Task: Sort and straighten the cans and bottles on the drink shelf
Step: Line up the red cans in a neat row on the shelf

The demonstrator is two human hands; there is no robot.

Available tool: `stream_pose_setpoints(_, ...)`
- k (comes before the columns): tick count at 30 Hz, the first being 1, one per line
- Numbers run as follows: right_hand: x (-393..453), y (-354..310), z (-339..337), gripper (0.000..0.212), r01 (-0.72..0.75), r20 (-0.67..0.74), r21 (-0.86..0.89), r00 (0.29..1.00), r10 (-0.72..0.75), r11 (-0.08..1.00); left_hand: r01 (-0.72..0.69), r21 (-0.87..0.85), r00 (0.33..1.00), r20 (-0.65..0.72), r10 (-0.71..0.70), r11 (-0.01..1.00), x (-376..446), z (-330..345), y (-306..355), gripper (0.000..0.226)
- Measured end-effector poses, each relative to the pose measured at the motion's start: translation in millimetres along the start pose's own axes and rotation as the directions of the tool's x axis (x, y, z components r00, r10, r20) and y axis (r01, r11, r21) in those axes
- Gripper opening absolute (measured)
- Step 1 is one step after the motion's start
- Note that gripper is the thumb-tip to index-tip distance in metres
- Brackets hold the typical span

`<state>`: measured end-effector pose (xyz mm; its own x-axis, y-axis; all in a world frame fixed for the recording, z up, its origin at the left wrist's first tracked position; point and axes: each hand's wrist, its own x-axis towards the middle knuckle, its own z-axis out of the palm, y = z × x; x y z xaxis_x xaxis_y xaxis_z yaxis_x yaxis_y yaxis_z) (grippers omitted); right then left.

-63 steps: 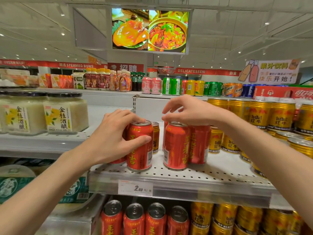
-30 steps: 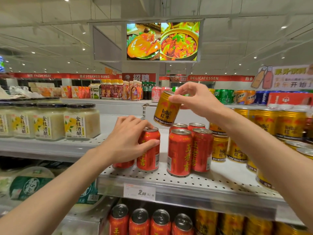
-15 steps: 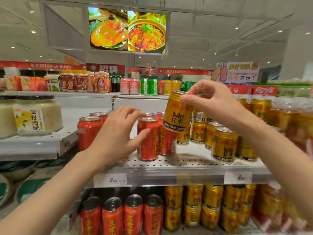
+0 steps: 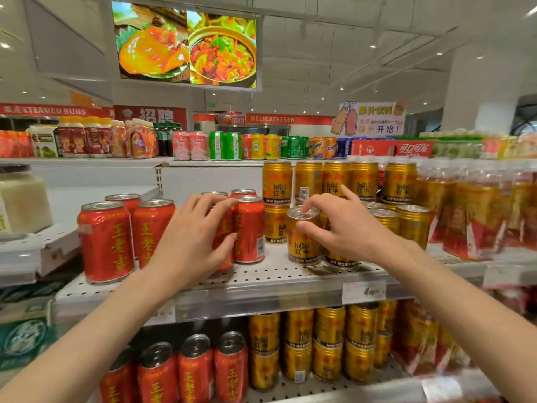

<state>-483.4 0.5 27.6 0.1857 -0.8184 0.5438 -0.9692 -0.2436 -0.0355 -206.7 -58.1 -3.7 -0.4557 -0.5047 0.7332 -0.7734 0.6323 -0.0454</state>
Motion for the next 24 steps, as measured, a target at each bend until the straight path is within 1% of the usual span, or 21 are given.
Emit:
stream_pose_setpoints(2, -2, 3, 1, 0.051, 0.003, 0.04, -0.077, 0.999, 0.0, 0.997, -0.006, 0.001, 1.0, -0.005, 0.006, 1.0, -1, 1, -1, 0.061)
stream_pose_setpoints(4, -5, 5, 3, 0.065, 0.033, 0.078, -0.156, 0.997, -0.021, 0.987, -0.001, -0.002, 1.0, -0.007, 0.001, 1.0, -2, 2, -2, 0.064)
stream_pose_setpoints(5, -6, 5, 6, 0.069, 0.049, 0.081, -0.189, 0.996, -0.034, 0.981, 0.002, -0.005, 1.0, -0.01, -0.002, 1.0, -2, 2, -3, 0.065)
stream_pose_setpoints(7, -6, 4, 10, 0.07, 0.06, 0.066, -0.241, 0.997, -0.045, 0.969, 0.005, -0.008, 1.0, -0.011, -0.005, 1.0, -2, 2, -2, 0.067)
stream_pose_setpoints(10, -2, 2, 13, 0.07, 0.035, 0.05, -0.313, 0.999, -0.02, 0.949, 0.007, -0.004, 1.0, -0.001, -0.007, 1.0, -2, 2, -2, 0.066)
stream_pose_setpoints(13, 1, 2, 16, 0.067, 0.022, 0.02, -0.328, 1.0, -0.017, 0.944, -0.003, 0.017, 1.0, 0.017, 0.003, 1.0, -2, 0, -4, 0.068)
stream_pose_setpoints(15, 0, -3, 14, 0.06, 0.028, -0.071, -0.246, 0.996, -0.046, 0.969, -0.025, 0.051, 0.999, 0.029, 0.024, 0.998, -3, -3, -5, 0.07)
stream_pose_setpoints(17, 0, -14, 13, 0.053, 0.04, -0.175, -0.071, 0.983, -0.052, 0.997, -0.029, 0.075, 0.999, 0.037, 0.027, 0.997, -3, -7, -7, 0.072)
stream_pose_setpoints(18, 1, -22, 13, 0.05, 0.049, -0.205, 0.028, 0.978, -0.042, 0.998, -0.017, 0.075, 0.999, 0.039, 0.014, 0.997, -4, -10, -9, 0.073)
stream_pose_setpoints(20, 7, -41, 19, 0.051, 0.057, -0.196, 0.178, 0.98, -0.022, 0.982, 0.011, 0.071, 0.998, 0.053, -0.015, 0.997, -4, -16, -13, 0.077)
stream_pose_setpoints(23, 22, -61, 34, 0.06, 0.02, -0.098, 0.276, 0.995, 0.008, 0.961, 0.001, 0.09, 0.997, 0.076, -0.008, 0.996, -3, -22, -16, 0.073)
stream_pose_setpoints(24, 26, -64, 38, 0.059, 0.006, -0.076, 0.304, 0.997, 0.018, 0.953, -0.008, 0.101, 0.997, 0.075, 0.0, 0.995, -3, -23, -16, 0.071)
